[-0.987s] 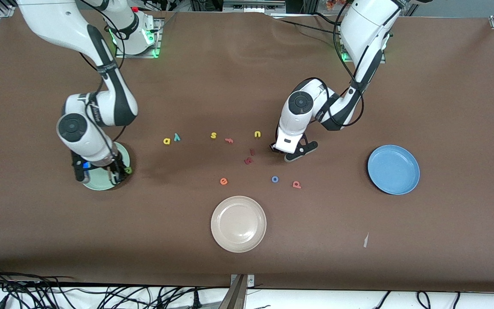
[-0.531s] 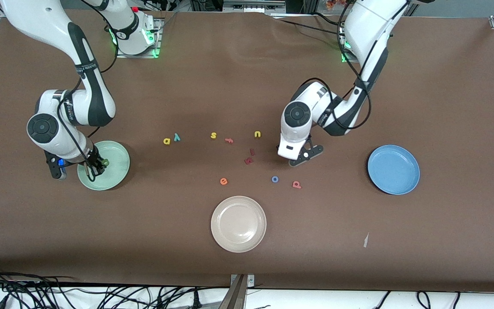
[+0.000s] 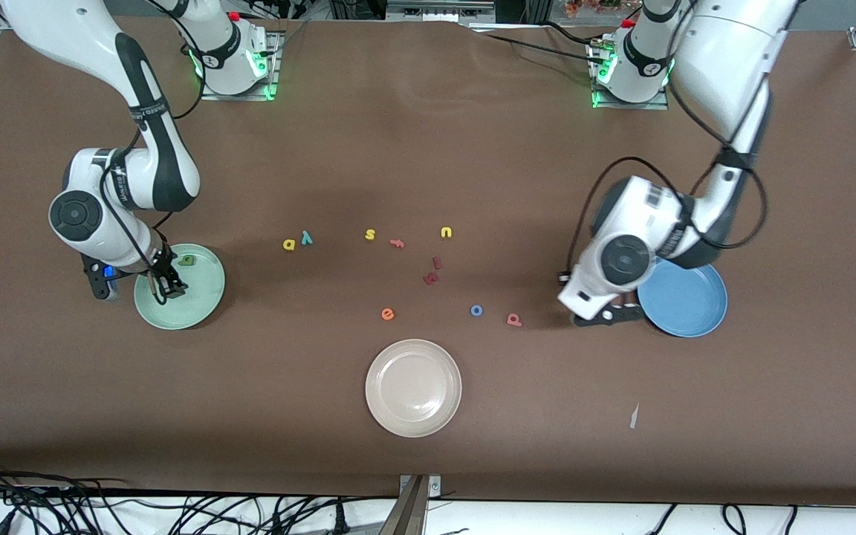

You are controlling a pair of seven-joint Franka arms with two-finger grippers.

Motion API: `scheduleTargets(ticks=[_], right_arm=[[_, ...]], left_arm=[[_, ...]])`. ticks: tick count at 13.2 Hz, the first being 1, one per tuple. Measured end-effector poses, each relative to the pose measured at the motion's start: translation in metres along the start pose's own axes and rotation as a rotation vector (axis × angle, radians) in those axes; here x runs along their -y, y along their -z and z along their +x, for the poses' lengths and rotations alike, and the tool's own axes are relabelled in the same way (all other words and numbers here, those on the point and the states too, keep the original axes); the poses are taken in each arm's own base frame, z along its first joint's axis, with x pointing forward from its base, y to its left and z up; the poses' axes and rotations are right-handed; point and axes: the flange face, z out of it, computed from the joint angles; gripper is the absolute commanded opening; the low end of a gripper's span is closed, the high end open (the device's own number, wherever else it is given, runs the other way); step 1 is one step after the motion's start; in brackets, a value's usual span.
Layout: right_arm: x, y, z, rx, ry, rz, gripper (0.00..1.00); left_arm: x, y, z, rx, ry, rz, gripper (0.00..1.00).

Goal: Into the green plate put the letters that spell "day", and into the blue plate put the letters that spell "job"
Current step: 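Drop the d on the green plate while the left gripper drops the 1 on blue, then grasp the yellow letter with the right gripper while the left gripper grasps the pink d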

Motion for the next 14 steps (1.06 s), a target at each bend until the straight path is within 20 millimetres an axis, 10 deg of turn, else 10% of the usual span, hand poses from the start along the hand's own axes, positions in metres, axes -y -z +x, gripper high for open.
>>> scheduleTargets(ticks=[4, 5, 6, 7, 11, 14], right_arm=[[0.016, 0.01, -0.058, 0.033, -0.14, 0.019, 0.91], [0.019, 0.008, -0.078, 0.044, -0.186, 0.014, 0.91], [0.02, 0.004, -0.095, 0.053, -0.235, 0.007, 0.91], [0.019, -0.001, -0.109, 0.06, -0.286, 0.009, 0.91], [0.007, -0.023, -0.145, 0.079, -0.49, 0.022, 0.95], [0.007, -0.023, -0.157, 0.084, -0.543, 0.026, 0.95]], left_arm=[[0.122, -0.002, 0.027, 0.01, -0.223, -0.034, 0.0], [0.145, -0.008, 0.03, 0.018, -0.277, -0.036, 0.16], [0.161, -0.017, 0.031, 0.03, -0.331, -0.042, 0.95], [0.17, -0.025, 0.032, 0.043, -0.377, -0.049, 1.0], [0.15, -0.024, 0.034, 0.036, -0.4, -0.053, 1.0], [0.086, -0.001, 0.037, 0.005, -0.208, -0.113, 1.0]])
